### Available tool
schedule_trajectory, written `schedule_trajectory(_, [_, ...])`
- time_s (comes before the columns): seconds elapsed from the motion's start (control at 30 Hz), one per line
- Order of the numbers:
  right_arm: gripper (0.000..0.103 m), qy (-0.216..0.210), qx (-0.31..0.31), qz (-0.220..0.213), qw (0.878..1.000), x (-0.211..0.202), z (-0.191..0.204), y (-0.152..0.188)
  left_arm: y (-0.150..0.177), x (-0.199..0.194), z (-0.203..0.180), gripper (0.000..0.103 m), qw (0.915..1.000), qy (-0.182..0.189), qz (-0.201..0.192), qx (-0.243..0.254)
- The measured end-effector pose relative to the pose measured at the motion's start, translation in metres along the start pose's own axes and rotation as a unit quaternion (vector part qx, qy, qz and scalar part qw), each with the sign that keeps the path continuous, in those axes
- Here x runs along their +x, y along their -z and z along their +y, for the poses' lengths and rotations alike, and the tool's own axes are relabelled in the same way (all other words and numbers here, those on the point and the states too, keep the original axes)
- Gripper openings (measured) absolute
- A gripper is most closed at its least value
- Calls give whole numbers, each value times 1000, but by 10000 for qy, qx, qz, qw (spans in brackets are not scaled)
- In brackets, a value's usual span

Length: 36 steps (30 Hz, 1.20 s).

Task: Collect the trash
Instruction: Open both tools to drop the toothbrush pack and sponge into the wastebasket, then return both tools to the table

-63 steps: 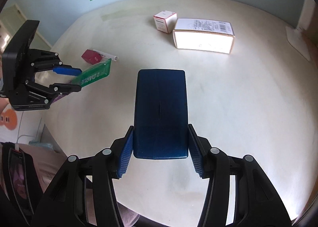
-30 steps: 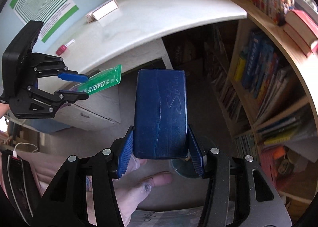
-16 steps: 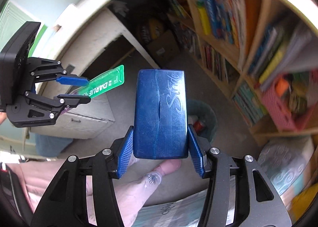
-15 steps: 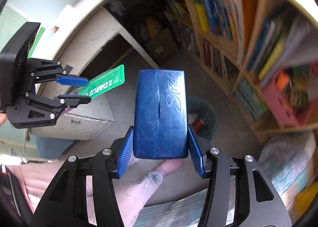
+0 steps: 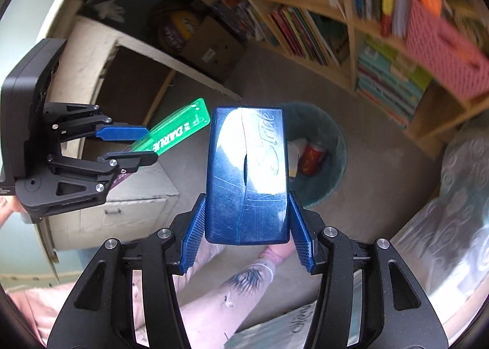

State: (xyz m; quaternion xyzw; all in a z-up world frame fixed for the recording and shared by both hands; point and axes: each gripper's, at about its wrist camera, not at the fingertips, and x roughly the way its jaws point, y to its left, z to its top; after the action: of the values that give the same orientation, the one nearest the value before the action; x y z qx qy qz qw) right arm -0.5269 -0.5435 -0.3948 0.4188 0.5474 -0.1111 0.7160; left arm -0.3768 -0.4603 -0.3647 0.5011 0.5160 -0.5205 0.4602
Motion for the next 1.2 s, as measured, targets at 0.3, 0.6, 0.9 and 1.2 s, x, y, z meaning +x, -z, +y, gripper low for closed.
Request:
schedule_trajectory(0.3, [64,-84,359,-115,9993,32,-24,4,-22,44,-2,45,9999,0,107,51])
schedule_trajectory(0.6, [71,-101,590,-339,9976,12,-37,1,-22,40,1,61,9999,-138,14,-17])
schedule_trajectory(0.9, [71,-112,480,-352,9982,-4,-35,7,-3,23,4,61,9997,-11,-133,-191])
schedule_trajectory(1.2, [71,-173,379,-397,9983,-11,-25,4,6,10,7,69,9993,-37,-176,-317])
